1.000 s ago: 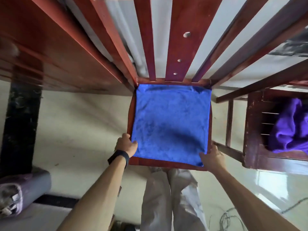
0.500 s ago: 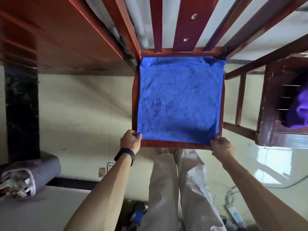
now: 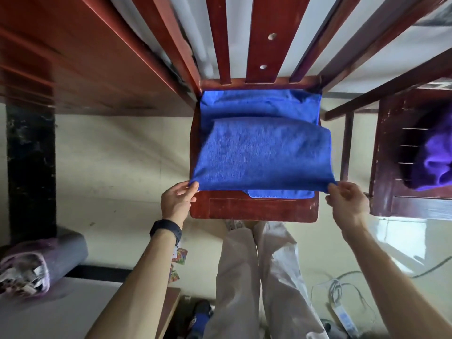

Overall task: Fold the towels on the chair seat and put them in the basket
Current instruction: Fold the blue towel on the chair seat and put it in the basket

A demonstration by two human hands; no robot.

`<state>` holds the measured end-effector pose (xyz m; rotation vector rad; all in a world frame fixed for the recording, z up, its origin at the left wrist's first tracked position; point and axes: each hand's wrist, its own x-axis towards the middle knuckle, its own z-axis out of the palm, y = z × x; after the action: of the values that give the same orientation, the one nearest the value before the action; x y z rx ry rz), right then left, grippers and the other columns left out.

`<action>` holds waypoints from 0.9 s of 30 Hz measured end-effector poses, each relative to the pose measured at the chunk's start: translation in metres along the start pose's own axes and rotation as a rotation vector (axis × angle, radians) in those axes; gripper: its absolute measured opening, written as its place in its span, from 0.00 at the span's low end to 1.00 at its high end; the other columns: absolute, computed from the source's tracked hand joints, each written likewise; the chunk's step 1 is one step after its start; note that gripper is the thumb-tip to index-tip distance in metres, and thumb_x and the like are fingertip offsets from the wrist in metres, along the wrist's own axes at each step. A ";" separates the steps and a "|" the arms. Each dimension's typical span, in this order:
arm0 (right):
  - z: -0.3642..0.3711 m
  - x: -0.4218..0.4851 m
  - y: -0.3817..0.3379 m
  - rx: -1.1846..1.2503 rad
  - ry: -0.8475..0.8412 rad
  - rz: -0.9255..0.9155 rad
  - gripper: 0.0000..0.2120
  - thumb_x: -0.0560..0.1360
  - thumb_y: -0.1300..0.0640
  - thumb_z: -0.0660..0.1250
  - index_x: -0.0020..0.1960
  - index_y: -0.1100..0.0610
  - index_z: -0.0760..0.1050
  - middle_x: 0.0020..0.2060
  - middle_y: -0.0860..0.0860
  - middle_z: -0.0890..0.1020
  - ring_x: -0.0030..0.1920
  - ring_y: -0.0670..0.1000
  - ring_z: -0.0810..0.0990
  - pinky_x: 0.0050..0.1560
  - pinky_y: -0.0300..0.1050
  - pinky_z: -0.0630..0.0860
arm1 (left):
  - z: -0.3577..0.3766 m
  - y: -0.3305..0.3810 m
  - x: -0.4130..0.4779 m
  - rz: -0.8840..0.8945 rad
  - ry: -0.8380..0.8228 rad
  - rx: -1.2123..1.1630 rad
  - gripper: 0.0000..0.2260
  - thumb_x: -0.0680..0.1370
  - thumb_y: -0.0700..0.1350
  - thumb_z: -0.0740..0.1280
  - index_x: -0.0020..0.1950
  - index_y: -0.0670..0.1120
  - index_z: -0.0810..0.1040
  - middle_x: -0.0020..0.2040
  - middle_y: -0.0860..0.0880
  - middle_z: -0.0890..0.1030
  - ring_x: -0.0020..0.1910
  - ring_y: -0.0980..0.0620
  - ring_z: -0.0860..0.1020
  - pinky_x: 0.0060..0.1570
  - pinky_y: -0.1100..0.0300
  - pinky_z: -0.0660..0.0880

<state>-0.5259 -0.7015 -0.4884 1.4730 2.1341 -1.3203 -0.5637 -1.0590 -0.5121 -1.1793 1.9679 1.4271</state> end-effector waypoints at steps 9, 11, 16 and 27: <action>0.025 0.025 0.041 0.043 -0.074 0.218 0.02 0.76 0.56 0.68 0.48 0.53 0.77 0.40 0.58 0.85 0.33 0.54 0.81 0.47 0.56 0.80 | 0.016 -0.002 0.008 -0.146 -0.011 0.060 0.11 0.78 0.49 0.69 0.57 0.44 0.81 0.42 0.50 0.83 0.34 0.56 0.78 0.35 0.64 0.73; 0.020 0.022 0.025 0.127 -0.086 0.255 0.07 0.77 0.59 0.67 0.53 0.60 0.78 0.38 0.57 0.84 0.33 0.52 0.80 0.46 0.54 0.79 | 0.014 0.014 0.005 -0.185 -0.046 0.037 0.12 0.78 0.48 0.69 0.58 0.44 0.80 0.42 0.51 0.83 0.35 0.55 0.78 0.39 0.62 0.73; -0.009 0.018 -0.052 0.612 -0.162 0.182 0.04 0.78 0.57 0.69 0.50 0.57 0.77 0.34 0.50 0.79 0.34 0.49 0.76 0.54 0.57 0.79 | 0.017 0.100 -0.009 -0.096 -0.166 -0.442 0.02 0.78 0.48 0.69 0.49 0.51 0.80 0.36 0.54 0.79 0.32 0.58 0.76 0.41 0.63 0.73; 0.026 0.036 0.007 0.088 -0.096 0.181 0.11 0.74 0.57 0.70 0.55 0.60 0.81 0.36 0.51 0.83 0.30 0.50 0.79 0.35 0.45 0.79 | 0.089 0.076 0.013 -0.151 -0.283 -0.008 0.05 0.79 0.53 0.67 0.49 0.53 0.78 0.45 0.54 0.84 0.38 0.56 0.78 0.40 0.62 0.72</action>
<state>-0.5444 -0.6984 -0.5297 1.5610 1.8575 -1.4039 -0.6454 -0.9742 -0.5139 -1.0405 1.6470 1.4369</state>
